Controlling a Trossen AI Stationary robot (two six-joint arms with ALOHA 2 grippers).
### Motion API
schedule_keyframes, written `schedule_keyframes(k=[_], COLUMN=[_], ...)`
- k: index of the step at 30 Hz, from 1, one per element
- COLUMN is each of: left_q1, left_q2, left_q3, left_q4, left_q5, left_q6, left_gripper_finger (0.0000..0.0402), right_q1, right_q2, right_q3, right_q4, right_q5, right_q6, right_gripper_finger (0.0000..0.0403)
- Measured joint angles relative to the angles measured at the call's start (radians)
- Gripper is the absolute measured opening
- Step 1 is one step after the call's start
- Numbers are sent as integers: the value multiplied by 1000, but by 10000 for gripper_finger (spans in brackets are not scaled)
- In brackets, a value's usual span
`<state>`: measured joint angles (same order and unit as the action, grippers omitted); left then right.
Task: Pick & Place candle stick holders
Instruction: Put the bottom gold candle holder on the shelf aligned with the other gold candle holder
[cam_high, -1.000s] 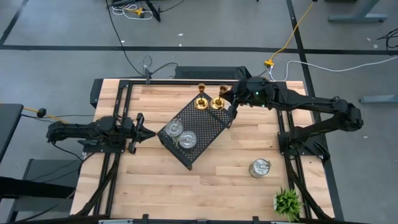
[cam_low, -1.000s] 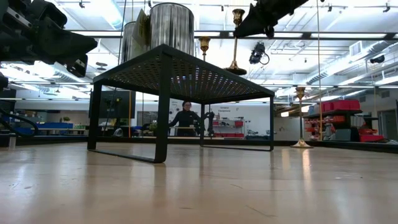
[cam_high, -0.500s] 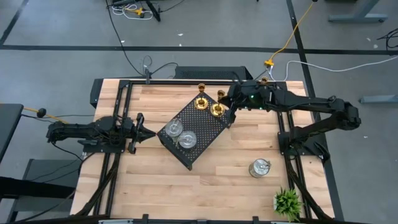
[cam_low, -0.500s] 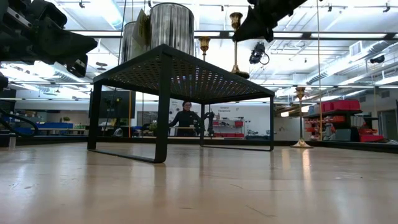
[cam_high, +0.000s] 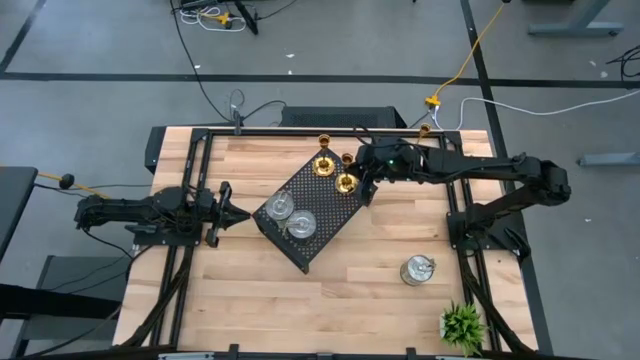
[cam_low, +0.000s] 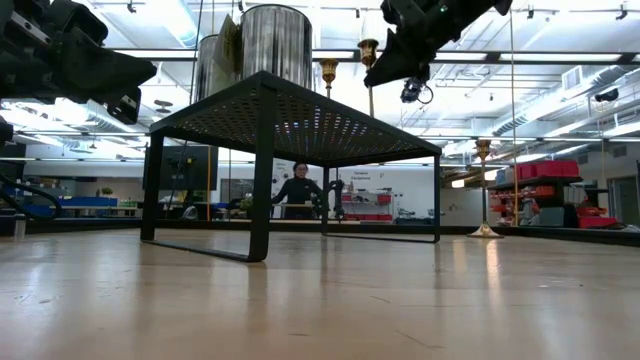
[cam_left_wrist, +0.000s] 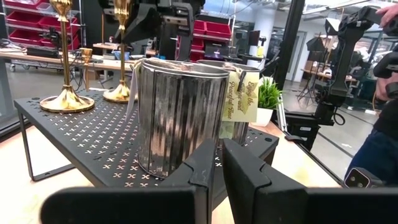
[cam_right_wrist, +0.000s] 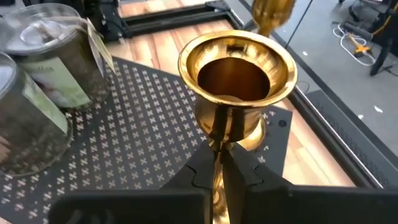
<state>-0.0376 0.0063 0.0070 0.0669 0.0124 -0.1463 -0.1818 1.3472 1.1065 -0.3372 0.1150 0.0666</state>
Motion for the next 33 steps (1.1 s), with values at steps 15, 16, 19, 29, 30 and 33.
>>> schedule_keyframes(k=[15, 16, 19, 29, 30, 33], left_q1=[0, 0, 0, 0, 0, 0], left_q2=[0, 0, 0, 0, 0, 0], left_q3=[0, 0, 0, 0, 0, 0], left_q4=[-1, 0, 0, -1, -1, -1], left_q5=[0, 0, 0, 0, 0, 0], left_q6=[0, 0, 0, 0, 0, 0], left_gripper_finger=[39, 39, 39, 39, 39, 39], right_q1=[-5, -5, -10, -33, -34, -34], right_q2=[19, 20, 20, 19, 19, 19], right_q3=[-42, -42, -42, -42, -42, -42], right_q4=[117, 117, 117, 115, 115, 115], right_q5=[1, 1, 13, 25, 25, 27], right_q6=[27, 27, 29, 30, 30, 30], right_gripper_finger=[13, 13, 13, 13, 13, 13])
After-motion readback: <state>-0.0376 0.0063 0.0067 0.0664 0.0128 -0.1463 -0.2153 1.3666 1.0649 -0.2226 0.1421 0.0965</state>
